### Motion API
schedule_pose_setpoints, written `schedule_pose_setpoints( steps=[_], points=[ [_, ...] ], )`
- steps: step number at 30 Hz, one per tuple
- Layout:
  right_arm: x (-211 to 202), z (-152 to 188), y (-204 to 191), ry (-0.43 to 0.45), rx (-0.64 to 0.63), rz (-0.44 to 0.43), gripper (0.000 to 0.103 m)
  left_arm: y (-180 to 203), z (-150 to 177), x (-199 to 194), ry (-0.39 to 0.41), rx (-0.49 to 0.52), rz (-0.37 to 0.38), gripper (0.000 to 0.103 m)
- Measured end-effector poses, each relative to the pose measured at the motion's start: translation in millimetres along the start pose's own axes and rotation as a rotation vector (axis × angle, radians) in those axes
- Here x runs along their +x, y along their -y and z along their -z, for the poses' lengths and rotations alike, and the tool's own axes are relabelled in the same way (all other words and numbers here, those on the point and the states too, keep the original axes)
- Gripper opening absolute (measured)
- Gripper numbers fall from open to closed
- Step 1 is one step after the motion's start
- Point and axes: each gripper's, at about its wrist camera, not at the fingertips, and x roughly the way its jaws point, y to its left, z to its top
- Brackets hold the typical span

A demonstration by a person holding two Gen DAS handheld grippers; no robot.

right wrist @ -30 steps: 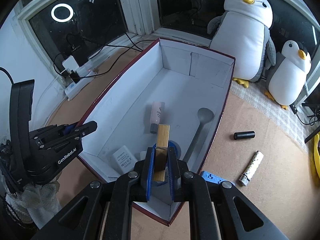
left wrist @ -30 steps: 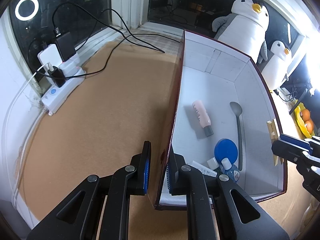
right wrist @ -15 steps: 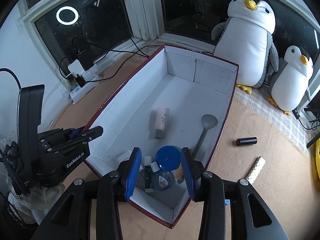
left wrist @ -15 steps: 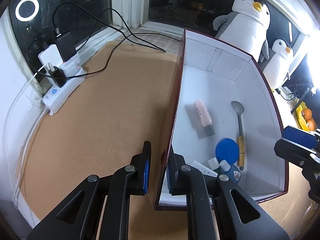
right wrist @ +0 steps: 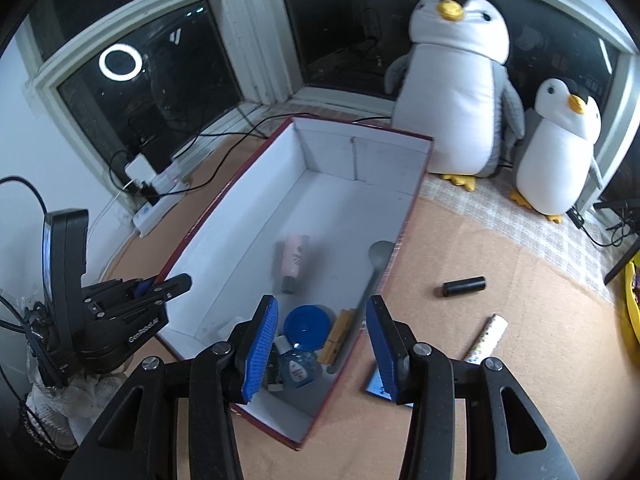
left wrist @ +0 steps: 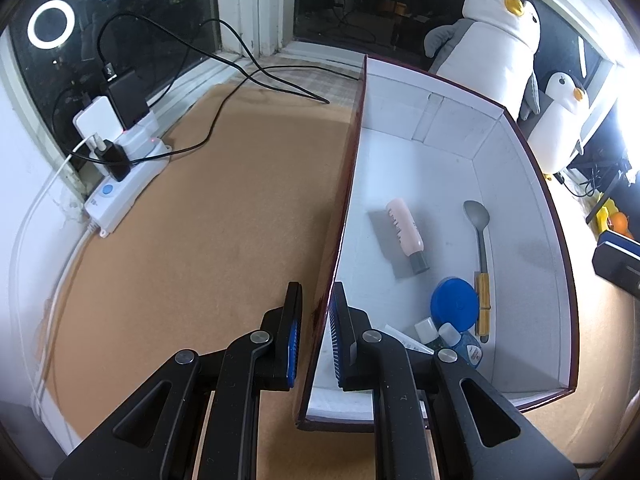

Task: Organize rigid objects
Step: 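Move the right gripper to the patterned lighter and grasp it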

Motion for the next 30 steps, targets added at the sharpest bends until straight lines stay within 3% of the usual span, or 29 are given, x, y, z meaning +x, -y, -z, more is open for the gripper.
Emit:
schedule_pose_setpoints(
  steps=[18, 30],
  points=[
    [26.4, 10.0, 118.8, -0.058, 0.207, 0.100, 0.042, 10.7, -6.5, 3.7, -0.024, 0.016, -0.053, 0.012],
    [63.5, 26.8, 155.2, -0.157, 0.250, 0.136, 0.042, 17.8, -10.2, 8.0, -0.039, 0.022, -0.101, 0.012]
  ],
)
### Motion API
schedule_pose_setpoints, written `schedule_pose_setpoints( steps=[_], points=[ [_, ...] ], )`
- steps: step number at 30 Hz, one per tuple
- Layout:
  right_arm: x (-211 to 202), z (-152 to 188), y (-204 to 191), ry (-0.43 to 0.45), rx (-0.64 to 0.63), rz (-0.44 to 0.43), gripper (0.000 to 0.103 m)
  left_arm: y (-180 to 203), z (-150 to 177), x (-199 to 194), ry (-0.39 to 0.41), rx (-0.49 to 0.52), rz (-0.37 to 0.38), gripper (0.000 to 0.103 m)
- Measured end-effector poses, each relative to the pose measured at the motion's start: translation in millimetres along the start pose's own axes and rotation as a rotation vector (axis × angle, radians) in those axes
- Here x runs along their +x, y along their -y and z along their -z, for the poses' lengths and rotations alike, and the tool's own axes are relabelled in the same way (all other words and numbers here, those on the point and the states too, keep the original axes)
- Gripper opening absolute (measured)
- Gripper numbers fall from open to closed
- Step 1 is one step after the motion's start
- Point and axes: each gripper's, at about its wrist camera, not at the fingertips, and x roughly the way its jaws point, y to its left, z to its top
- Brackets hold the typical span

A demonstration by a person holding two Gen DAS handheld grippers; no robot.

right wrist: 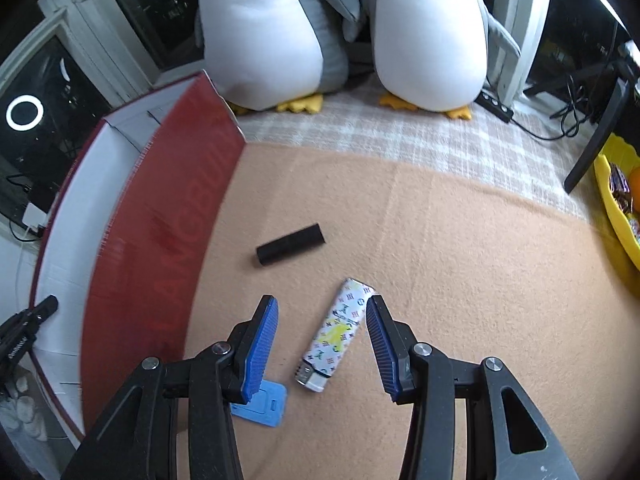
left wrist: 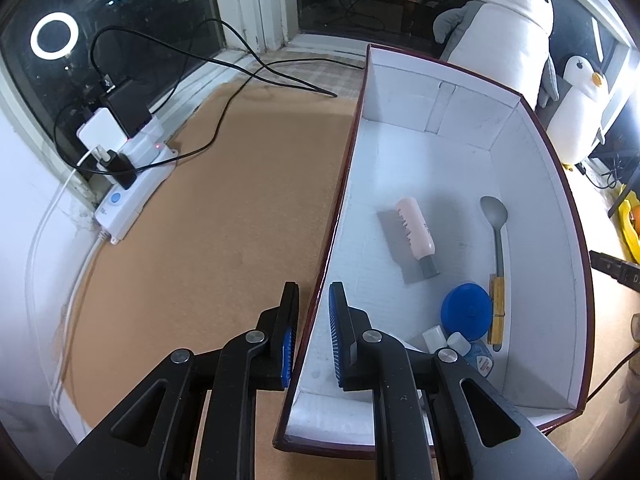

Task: Organize rigid objects
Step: 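Move the right gripper to the patterned lighter and grasp it, then carry the lighter into the box and open the right gripper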

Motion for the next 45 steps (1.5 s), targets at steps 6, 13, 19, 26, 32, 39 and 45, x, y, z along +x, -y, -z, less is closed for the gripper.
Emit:
schedule_pose_setpoints(
  steps=[6, 13, 19, 26, 32, 39, 45],
  points=[
    [19.5, 6.2, 4.7, -0.050, -0.011, 0.016, 0.042, 1.5, -1.3, 1.9, -0.006, 0.007, -0.017, 0.012],
    [30.0, 8.0, 1.8, -0.069, -0.027, 0.031, 0.042, 2.0, -1.9, 2.8, -0.007, 0.008, -0.023, 0.012],
    [38.2, 7.0, -7.9, -0.088, -0.067, 0.065, 0.042, 2.1, -1.9, 2.8, -0.007, 0.008, -0.021, 0.012],
    [40.8, 6.4, -4.5, -0.106, -0.096, 0.090, 0.023, 3.1, -1.7, 3.5, -0.008, 0.005, -0.020, 0.012],
    [38.9, 8.3, 0.7, -0.104, -0.089, 0.092, 0.021, 1.9, -0.6, 4.7, -0.008, -0.002, -0.011, 0.012],
    [20.1, 12.7, 1.0, -0.073, -0.068, 0.079, 0.021, -0.6, 1.3, 5.4, -0.004, -0.008, 0.001, 0.012],
    [-13.5, 7.6, -8.6, -0.011, -0.076, 0.052, 0.021, -4.9, 3.7, 3.8, 0.003, -0.019, 0.017, 0.012]
  ],
)
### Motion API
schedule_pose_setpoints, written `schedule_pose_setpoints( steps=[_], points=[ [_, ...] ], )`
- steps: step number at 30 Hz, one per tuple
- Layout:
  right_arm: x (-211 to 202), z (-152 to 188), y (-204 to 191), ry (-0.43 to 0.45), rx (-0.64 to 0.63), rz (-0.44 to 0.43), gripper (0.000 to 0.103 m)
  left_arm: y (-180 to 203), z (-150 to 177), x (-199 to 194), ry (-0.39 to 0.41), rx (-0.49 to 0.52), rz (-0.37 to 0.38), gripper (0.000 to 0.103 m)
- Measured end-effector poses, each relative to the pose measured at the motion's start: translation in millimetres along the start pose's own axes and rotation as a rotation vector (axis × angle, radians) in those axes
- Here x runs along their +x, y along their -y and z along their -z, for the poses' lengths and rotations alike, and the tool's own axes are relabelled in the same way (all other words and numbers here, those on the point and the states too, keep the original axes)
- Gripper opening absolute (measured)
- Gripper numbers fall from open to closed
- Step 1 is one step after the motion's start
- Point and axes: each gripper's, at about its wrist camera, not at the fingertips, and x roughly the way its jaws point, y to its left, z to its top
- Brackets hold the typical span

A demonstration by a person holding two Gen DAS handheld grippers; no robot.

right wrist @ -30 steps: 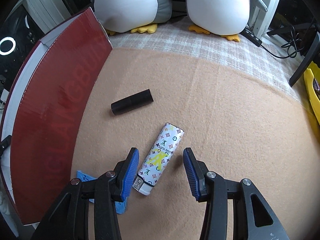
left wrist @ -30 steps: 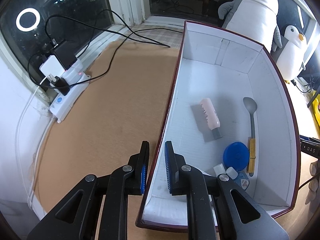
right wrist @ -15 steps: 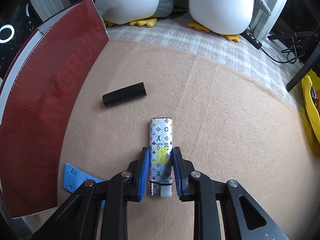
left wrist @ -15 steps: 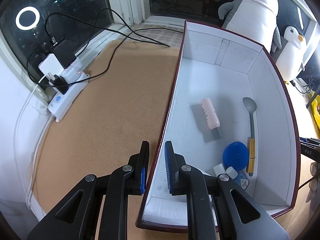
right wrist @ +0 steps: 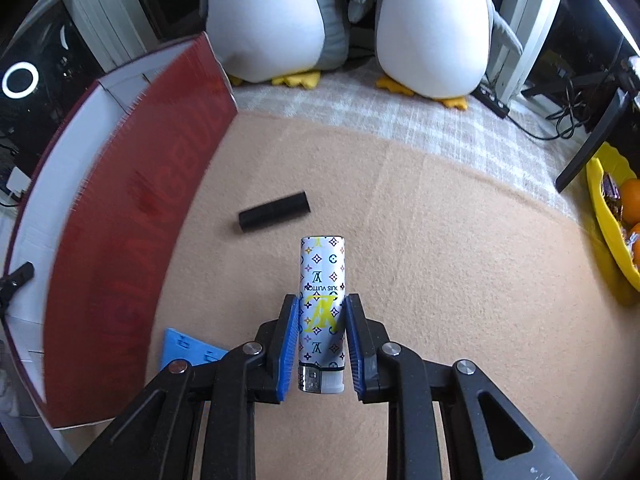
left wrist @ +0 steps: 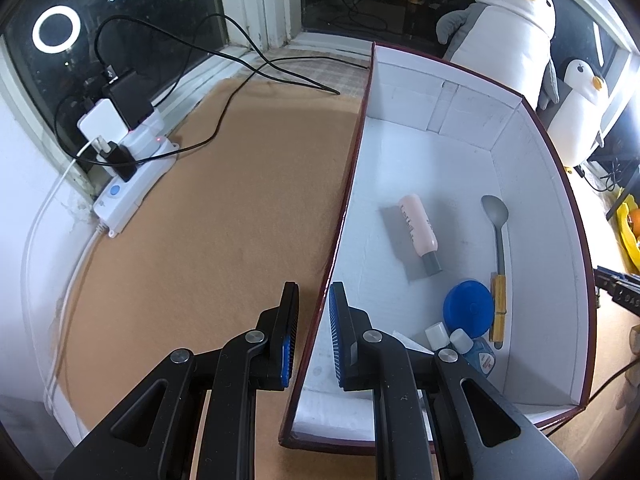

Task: Organize rigid objects
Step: 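Carry the lighter into the box and open the right gripper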

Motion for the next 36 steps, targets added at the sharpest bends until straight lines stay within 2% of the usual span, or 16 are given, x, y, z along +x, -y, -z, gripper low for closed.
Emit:
schedule_pose_setpoints(
  steps=[8, 20, 27, 36],
  points=[
    [-34.2, -7.8, -38.6, 0.079, -0.053, -0.040, 0.021, -7.4, 4.1, -3.3, 0.010, -0.012, 0.023, 0.012],
    [-69.4, 0.2, -98.2, 0.135, -0.145, -0.099, 0.021, -15.7, 10.6, -7.7, 0.031, -0.017, 0.061, 0.011],
    [-69.5, 4.6, -132.8, 0.127, -0.193, -0.130, 0.021, -16.2, 12.9, -9.7, 0.042, -0.012, 0.080, 0.008],
    [-49.5, 9.1, -169.5, 0.084, -0.239, -0.142, 0.021, -18.5, 14.8, -10.3, 0.051, -0.014, 0.101, 0.008]
  ],
)
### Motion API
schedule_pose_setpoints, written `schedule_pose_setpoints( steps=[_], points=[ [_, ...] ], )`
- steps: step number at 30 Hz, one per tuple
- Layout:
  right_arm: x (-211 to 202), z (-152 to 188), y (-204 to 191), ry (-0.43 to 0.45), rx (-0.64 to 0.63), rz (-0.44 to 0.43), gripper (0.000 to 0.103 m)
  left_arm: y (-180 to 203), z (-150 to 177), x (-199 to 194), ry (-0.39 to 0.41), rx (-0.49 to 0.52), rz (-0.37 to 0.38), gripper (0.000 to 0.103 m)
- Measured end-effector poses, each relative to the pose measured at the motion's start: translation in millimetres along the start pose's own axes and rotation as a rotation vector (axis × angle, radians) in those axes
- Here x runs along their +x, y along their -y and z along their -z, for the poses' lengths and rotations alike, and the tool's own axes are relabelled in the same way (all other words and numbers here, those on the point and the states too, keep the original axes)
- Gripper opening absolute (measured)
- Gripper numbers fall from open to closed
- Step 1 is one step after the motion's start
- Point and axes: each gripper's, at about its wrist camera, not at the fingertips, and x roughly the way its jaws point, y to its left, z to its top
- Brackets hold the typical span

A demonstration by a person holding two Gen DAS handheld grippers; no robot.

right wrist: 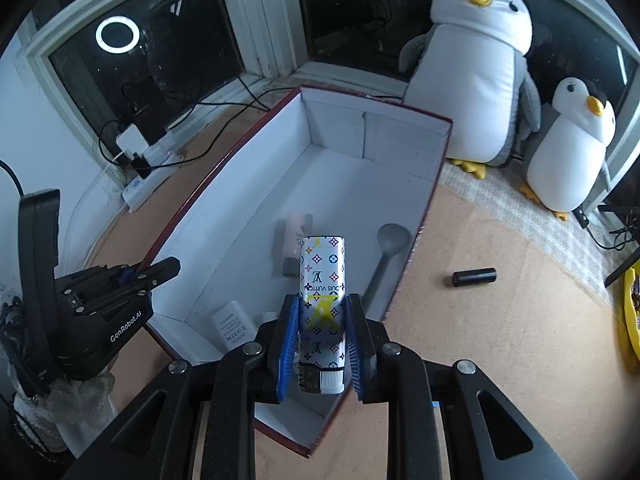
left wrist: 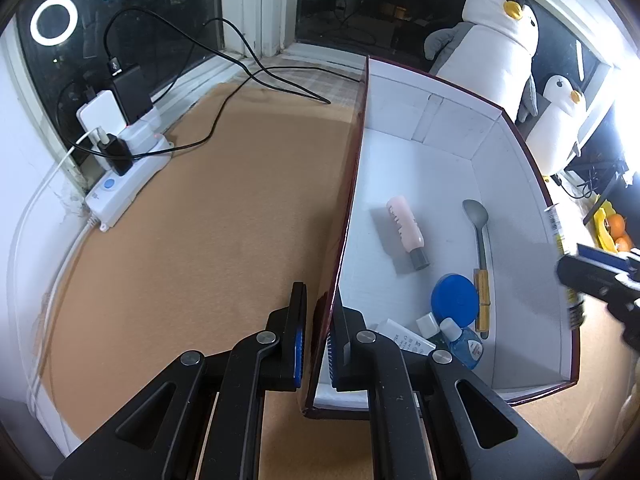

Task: Organize rigid objects
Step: 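Carry the lighter into the box and open the right gripper, then move the right gripper to the black cylinder and grasp it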

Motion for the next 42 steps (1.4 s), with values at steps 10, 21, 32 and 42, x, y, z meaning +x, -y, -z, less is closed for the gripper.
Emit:
schedule_pose_setpoints(
  steps=[10, 21, 32, 42],
  points=[
    [21.4, 2.9, -11.4, -0.045, -0.008, -0.008, 0.021, -1.9, 0.4, 0.4, 0.002, -0.001, 0.010, 0.008],
    [19.2, 0.8, -14.5, -0.017, -0.022, -0.019, 0.043, -1.1, 0.8, 1.0, 0.001, -0.001, 0.006, 0.008],
    [-3.4, -1.7, 12.1, 0.043, 0.057, -0.067, 0.044, 0.9, -1.8, 2.6, -0.013, 0.001, -0.007, 0.008],
    [-22.2, 1.0, 69.1, 0.089, 0.172, -0.047, 0.044, 8.1, -7.8, 3.8, -0.020, 0.014, -0.034, 0.008]
  ],
)
